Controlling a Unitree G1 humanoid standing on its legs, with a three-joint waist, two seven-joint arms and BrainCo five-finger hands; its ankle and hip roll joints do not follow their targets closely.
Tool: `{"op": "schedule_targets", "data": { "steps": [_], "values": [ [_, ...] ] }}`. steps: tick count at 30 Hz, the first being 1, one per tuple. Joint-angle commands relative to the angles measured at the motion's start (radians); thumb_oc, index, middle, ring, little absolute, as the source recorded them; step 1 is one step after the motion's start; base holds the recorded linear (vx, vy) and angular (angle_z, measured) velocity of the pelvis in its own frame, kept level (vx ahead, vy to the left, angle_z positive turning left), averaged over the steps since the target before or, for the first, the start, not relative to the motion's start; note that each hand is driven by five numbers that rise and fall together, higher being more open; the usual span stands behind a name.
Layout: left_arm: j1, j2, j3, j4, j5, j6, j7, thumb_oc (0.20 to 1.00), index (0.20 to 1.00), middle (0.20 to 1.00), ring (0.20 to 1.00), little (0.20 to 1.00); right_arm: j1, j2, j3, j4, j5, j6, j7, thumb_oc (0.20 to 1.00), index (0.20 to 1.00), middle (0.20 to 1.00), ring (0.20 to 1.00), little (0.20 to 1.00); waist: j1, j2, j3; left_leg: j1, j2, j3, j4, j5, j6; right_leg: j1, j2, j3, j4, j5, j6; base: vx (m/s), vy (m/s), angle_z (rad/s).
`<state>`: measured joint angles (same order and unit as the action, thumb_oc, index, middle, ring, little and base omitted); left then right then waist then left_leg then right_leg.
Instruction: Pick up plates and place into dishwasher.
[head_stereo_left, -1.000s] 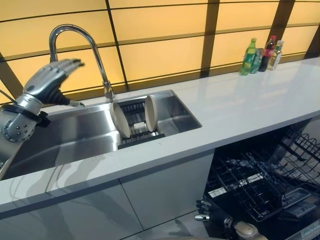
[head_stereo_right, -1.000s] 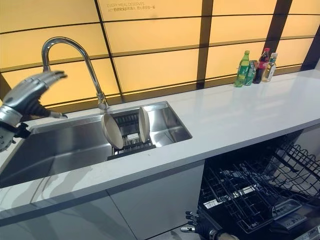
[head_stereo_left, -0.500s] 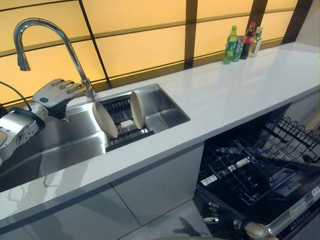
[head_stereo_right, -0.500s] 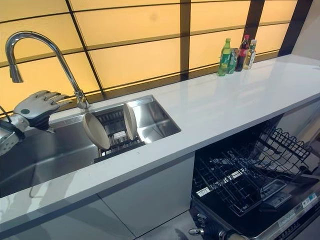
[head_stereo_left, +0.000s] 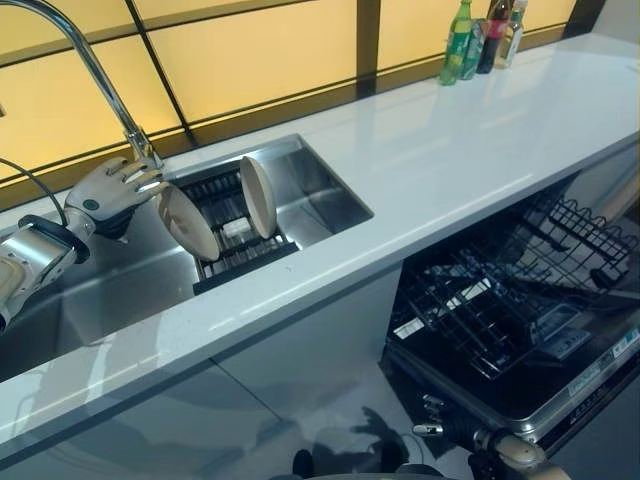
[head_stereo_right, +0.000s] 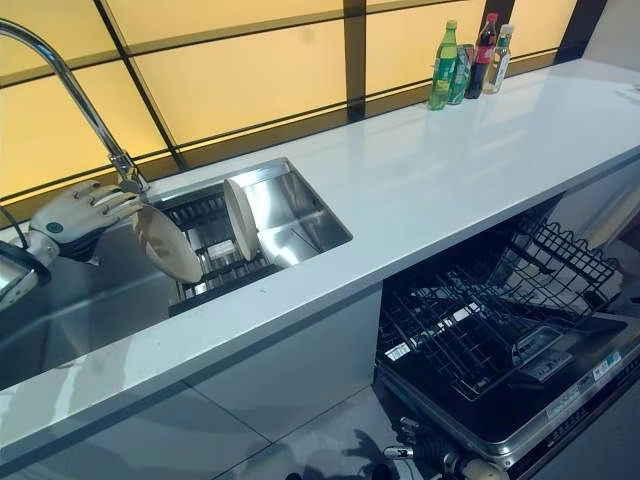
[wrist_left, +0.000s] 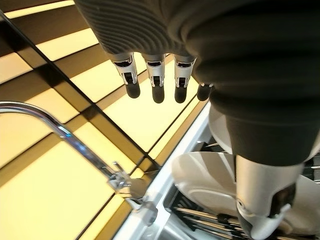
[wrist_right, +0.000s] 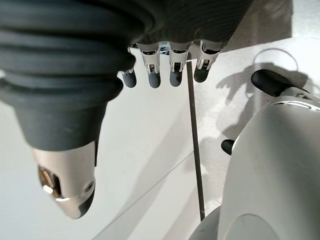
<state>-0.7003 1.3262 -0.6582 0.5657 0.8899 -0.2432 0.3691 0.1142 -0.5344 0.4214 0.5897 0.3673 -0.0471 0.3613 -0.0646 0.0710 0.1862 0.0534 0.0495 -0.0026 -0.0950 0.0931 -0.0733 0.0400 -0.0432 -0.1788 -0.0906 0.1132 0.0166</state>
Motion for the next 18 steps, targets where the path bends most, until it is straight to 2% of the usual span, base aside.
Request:
{"op": "schedule_targets", "data": {
  "steps": [1, 8, 18],
  "values": [
    [-0.181, -0.009, -0.011, 0.088, 0.009, 0.025, 0.046, 1.000, 1.000, 1.000, 1.000, 1.000, -0.072, -0.010, -0.008, -0.066, 0.038, -0.064, -0.012, 1.000, 1.000, 1.000, 1.000, 1.000, -0.008, -0.036, 0.075, -0.027, -0.100, 0.065, 0.008, -0.062, 0.084, -0.047, -0.035, 0.048, 0.034, -0.016, 0.104, -0.07, 0.011, 0.01],
    [-0.260, -0.023, -0.065, 0.123, 0.059, 0.025, 0.056, 1.000, 1.000, 1.000, 1.000, 1.000, -0.085, -0.005, -0.024, -0.047, 0.060, -0.079, -0.021, 1.000, 1.000, 1.000, 1.000, 1.000, -0.008, -0.055, 0.114, -0.049, -0.094, 0.074, 0.008, -0.054, 0.086, -0.077, -0.036, 0.057, 0.049, -0.009, 0.112, -0.05, 0.004, -0.01],
    [-0.407, -0.042, -0.176, 0.187, 0.078, 0.011, -0.038, 1.000, 1.000, 1.000, 1.000, 1.000, -0.123, 0.011, -0.045, -0.029, 0.107, -0.098, -0.057, 1.000, 1.000, 1.000, 1.000, 1.000, -0.007, -0.086, 0.164, -0.094, -0.084, 0.081, 0.016, -0.047, 0.092, -0.121, -0.031, 0.067, 0.061, 0.005, 0.122, -0.05, -0.019, -0.01]
  ]
}}
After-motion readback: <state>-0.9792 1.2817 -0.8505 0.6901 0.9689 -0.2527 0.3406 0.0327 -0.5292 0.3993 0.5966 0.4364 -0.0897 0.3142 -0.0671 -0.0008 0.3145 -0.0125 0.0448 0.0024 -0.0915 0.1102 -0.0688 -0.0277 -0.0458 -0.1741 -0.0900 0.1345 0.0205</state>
